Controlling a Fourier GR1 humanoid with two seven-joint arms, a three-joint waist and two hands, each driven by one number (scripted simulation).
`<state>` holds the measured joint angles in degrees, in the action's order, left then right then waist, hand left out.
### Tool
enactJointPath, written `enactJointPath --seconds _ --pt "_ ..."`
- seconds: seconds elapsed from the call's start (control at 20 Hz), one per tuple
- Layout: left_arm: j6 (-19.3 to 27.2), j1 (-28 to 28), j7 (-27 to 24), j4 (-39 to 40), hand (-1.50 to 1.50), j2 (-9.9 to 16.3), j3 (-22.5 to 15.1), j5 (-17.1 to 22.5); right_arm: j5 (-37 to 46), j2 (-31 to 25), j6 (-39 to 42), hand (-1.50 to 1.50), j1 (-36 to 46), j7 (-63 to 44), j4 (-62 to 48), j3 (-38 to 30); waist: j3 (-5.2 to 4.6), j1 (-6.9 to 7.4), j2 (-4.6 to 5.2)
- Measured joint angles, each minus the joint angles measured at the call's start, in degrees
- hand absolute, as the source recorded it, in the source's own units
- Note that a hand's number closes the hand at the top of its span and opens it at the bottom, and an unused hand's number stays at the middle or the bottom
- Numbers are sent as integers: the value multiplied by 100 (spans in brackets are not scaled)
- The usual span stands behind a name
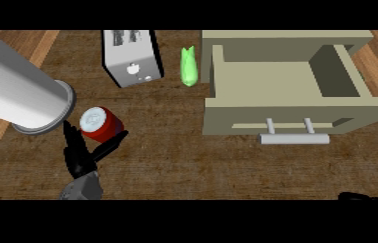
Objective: Pick up the can, place it into the drawer and close the drawer
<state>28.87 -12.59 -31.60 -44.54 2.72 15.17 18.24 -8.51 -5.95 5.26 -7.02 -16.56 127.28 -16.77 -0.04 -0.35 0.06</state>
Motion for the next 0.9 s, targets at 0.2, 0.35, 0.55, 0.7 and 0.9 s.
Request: enactJointPath --seconds 0.2,0.35,0.55,0.7,0.9 --pt "-242 -381 -341 671 -150 186 187 102 48 71 90 -150 -89 123 -26 10 1 -4 0" --pt "-505 -532 -541 1012 -150 223 185 110 140 73 60 -150 -14 73 1 42 1 -4 1" --pt "-805 -931 -513 1466 150 409 172 96 105 78 60 -150 -1 57 31 -13 1 -17 3" --pt "-1169 -1114 -564 1686 150 551 201 141 64 129 76 -150 -125 5 217 -33 3 -26 0" --pt "-1468 -1420 -775 2074 150 585 248 168 302 209 -35 -150 34 50 90 115 0 -29 7"
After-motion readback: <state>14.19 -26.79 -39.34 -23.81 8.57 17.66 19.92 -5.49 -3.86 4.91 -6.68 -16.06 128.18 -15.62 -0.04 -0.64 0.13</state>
